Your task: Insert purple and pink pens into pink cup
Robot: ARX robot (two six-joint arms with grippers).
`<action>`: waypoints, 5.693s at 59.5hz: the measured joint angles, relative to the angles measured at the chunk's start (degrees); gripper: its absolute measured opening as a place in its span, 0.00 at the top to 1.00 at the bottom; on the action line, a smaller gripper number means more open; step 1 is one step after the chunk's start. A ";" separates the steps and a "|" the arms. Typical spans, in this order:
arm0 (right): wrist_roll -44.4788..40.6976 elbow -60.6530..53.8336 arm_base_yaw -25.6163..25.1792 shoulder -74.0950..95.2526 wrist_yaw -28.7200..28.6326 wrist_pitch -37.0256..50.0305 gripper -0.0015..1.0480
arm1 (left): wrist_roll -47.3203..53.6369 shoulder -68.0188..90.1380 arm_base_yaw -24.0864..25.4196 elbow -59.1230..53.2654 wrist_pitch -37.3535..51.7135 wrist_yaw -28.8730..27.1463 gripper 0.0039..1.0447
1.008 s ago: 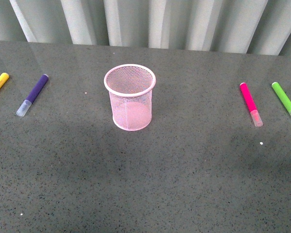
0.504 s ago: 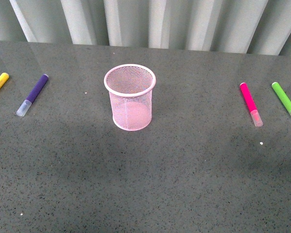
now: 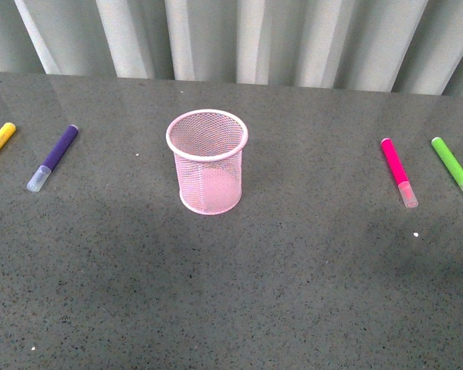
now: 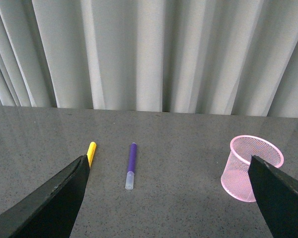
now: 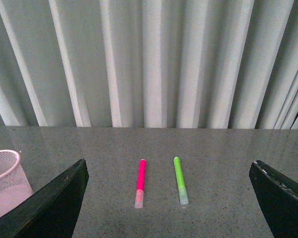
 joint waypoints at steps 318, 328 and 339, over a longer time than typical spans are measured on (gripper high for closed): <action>0.00 0.00 0.00 -0.02 0.02 0.00 0.07 | -15.32 110.27 -20.55 41.99 77.31 -0.48 0.89; 0.00 0.00 0.00 -0.02 0.04 0.00 0.07 | -15.10 111.10 -19.43 42.64 76.72 0.15 0.89; 0.00 0.00 0.00 -0.02 0.02 0.00 0.07 | -17.44 112.10 -17.99 42.64 74.93 1.62 0.89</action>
